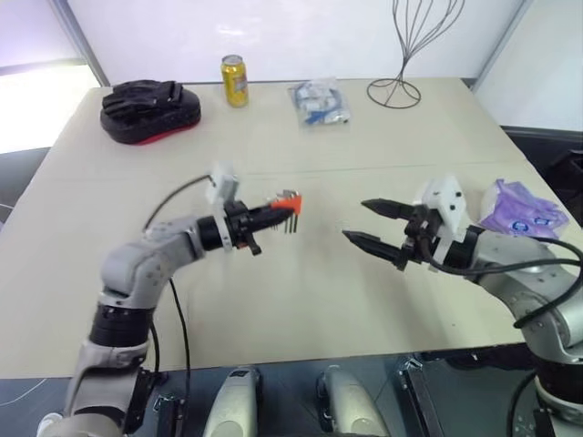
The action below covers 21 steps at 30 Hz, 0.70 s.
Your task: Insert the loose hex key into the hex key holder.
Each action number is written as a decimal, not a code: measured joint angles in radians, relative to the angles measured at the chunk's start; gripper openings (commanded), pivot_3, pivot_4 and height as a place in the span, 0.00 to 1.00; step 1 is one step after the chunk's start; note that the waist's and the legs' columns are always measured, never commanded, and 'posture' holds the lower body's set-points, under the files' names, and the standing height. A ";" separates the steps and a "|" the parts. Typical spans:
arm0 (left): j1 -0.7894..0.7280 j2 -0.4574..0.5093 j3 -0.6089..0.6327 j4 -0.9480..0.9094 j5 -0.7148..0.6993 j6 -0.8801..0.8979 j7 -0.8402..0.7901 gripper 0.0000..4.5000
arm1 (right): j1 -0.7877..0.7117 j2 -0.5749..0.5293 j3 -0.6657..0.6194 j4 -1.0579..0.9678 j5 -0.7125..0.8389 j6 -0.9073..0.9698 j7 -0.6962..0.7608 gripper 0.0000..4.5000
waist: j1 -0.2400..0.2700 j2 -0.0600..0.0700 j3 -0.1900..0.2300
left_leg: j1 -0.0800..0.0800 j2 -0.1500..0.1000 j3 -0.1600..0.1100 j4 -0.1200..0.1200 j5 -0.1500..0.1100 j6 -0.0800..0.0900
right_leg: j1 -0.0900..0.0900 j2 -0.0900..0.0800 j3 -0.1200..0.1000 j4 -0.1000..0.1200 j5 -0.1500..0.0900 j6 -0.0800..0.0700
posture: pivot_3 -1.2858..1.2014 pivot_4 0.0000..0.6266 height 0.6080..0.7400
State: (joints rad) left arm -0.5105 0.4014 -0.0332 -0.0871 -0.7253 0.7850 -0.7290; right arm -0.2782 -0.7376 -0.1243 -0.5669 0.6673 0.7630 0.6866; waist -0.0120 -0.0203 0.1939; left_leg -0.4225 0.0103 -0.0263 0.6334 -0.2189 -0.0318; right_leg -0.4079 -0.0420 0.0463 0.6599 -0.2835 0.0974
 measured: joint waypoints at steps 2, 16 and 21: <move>0.000 -0.044 -0.030 0.058 0.029 -0.012 0.001 0.00 | 0.000 -0.014 0.002 -0.010 0.007 0.018 0.007 0.79 | 0.000 0.000 0.000 | -0.001 0.000 0.000 0.001 0.000 0.000 | 0.000 0.000 0.000 0.000 0.000 0.000 | 0.52 0.24 1.00; -0.039 -0.131 0.027 0.302 0.090 0.024 0.060 0.21 | 0.023 -0.022 0.031 -0.026 -0.020 0.009 -0.005 0.79 | 0.000 0.000 0.000 | -0.001 0.000 -0.002 0.001 0.000 0.000 | 0.000 0.000 -0.001 0.000 0.000 0.000 | 0.52 0.24 1.00; -0.048 -0.125 0.066 0.337 0.098 0.034 0.080 0.71 | 0.026 -0.020 0.040 -0.035 -0.029 0.004 -0.011 0.79 | 0.000 0.000 0.000 | 0.000 0.000 -0.002 0.001 0.000 0.000 | 0.001 0.000 -0.001 0.000 0.000 0.000 | 0.52 0.24 1.00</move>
State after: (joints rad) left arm -0.5583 0.2768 0.0329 0.2497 -0.6273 0.8190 -0.6492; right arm -0.2524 -0.7578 -0.0839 -0.6014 0.6381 0.7666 0.6760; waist -0.0122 -0.0207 0.1936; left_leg -0.4225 0.0107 -0.0282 0.6340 -0.2189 -0.0318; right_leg -0.4072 -0.0418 0.0453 0.6602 -0.2834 0.0976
